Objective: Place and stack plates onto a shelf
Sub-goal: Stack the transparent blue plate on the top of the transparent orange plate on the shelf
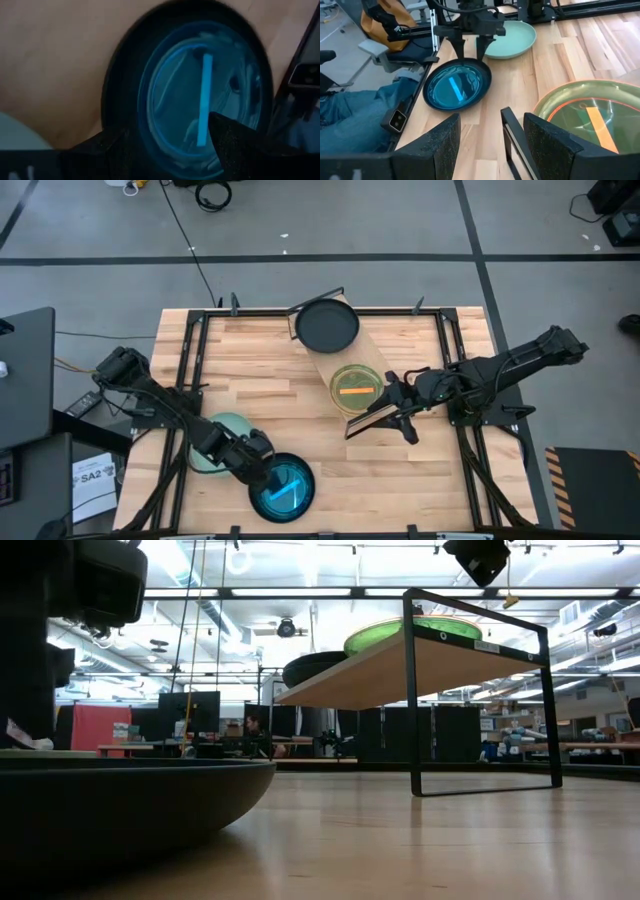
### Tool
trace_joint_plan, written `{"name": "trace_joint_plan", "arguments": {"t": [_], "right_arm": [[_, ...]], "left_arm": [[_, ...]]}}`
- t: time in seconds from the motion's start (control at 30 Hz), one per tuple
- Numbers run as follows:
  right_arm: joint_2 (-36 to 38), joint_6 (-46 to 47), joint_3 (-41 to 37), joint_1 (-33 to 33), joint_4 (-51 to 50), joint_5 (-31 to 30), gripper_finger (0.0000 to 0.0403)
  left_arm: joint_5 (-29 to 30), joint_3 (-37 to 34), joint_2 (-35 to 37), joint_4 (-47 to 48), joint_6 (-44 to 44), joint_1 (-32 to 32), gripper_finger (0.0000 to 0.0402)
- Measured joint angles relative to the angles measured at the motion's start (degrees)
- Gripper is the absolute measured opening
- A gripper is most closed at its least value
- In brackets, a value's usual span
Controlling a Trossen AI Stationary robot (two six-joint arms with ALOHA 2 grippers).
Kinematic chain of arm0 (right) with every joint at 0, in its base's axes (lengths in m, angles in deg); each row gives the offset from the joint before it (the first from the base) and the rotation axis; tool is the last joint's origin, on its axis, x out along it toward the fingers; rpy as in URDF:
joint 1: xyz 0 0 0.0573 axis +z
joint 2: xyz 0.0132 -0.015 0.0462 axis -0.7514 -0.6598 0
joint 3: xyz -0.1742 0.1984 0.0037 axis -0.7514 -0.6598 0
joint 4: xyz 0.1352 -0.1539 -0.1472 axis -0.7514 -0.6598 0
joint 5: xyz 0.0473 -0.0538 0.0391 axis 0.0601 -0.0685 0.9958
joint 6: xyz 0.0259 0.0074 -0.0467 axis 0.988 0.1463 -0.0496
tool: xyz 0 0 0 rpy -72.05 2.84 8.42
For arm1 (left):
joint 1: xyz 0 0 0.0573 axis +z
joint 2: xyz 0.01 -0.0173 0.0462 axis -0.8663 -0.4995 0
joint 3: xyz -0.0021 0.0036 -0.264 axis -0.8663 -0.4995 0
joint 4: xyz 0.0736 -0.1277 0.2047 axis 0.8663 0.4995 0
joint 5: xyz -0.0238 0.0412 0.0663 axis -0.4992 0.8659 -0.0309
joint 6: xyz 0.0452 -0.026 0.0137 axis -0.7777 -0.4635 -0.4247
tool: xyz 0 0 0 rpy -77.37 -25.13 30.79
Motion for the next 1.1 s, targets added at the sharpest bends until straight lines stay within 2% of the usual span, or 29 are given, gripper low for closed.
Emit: {"name": "trace_joint_plan", "arguments": {"t": [0.17,0.37,0.67,0.9,1.1], "right_arm": [[-0.21,0.02,0.00,0.00,0.44,0.02,0.0223],[-0.21,0.02,0.00,0.00,0.39,0.04,0.0223],[-0.21,0.04,0.00,0.00,0.40,0.07,0.0223],[-0.21,0.04,0.00,0.00,0.37,0.07,0.0223],[-0.19,0.04,0.00,0.00,0.37,0.07,0.0223]], "left_arm": [[1.75,0.02,-0.97,-0.05,-0.01,-0.04,0.0247],[0.34,0.00,-3.87,0.06,0.33,-0.04,0.0247],[0.24,0.00,-4.28,-0.24,-0.29,-0.21,0.0247],[3.56,0.00,-4.28,-0.47,-0.53,-0.83,0.0247],[3.90,0.00,-4.28,-0.62,-0.03,-0.80,0.0247]]}}
